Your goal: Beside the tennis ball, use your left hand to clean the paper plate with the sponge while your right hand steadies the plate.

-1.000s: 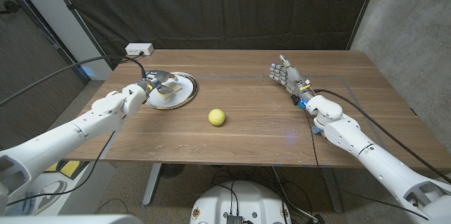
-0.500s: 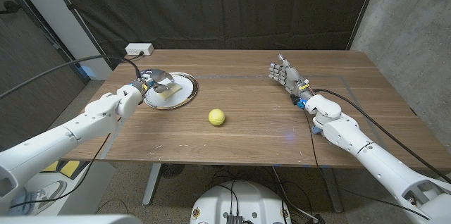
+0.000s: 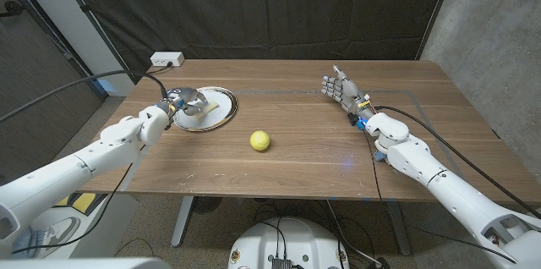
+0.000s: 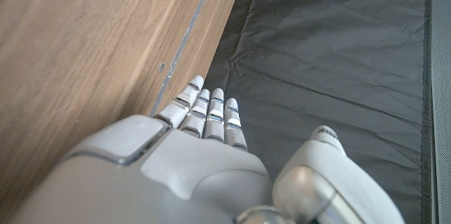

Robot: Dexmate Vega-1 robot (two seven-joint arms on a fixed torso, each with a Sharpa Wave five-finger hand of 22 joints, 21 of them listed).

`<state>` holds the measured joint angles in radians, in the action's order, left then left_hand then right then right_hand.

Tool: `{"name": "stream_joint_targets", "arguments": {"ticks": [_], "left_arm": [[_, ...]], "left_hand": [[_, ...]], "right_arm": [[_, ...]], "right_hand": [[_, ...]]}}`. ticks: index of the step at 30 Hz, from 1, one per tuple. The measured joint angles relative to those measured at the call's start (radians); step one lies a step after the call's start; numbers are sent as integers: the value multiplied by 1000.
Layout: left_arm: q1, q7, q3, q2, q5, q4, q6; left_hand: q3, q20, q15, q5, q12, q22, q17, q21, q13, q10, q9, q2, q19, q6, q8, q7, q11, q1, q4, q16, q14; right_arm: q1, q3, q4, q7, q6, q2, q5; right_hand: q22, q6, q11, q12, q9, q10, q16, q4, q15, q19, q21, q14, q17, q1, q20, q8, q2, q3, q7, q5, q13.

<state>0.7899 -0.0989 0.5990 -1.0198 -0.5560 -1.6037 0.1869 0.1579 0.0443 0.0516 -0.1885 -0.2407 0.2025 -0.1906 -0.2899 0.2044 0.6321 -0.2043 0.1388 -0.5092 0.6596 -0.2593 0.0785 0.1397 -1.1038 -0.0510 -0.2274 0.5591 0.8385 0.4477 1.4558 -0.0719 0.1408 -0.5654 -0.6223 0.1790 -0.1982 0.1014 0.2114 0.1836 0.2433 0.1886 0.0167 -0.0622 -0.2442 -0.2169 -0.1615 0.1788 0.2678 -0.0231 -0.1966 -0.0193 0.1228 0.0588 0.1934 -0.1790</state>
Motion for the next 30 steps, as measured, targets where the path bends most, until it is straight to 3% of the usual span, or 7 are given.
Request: {"name": "stream_joint_targets", "arguments": {"ticks": [25,30], "left_arm": [[26,-4,-5,-6,55,6,23],[14,-3,-1,-1,54,11,17]], "left_hand": [[0,4,2,0,2,0,0,-7,0,16,5,-3,-7,18,-7,4,-6,3,0,7,13],[0,4,2,0,1,0,0,-7,0,18,4,-4,-7,21,-7,0,-7,4,0,7,13]], "right_arm": [[-8,7,-12,-16,0,-1,3],[-1,8,-10,-16,19,-1,15]], "right_hand": [[0,-7,5,0,0,6,0,0,0,0,6,0,0,0,0,0,0,0,-7,0,0],[0,-28,-24,0,0,23,0,6,14,-9,6,-14,0,7,-9,0,-7,6,-17,0,0]]}}
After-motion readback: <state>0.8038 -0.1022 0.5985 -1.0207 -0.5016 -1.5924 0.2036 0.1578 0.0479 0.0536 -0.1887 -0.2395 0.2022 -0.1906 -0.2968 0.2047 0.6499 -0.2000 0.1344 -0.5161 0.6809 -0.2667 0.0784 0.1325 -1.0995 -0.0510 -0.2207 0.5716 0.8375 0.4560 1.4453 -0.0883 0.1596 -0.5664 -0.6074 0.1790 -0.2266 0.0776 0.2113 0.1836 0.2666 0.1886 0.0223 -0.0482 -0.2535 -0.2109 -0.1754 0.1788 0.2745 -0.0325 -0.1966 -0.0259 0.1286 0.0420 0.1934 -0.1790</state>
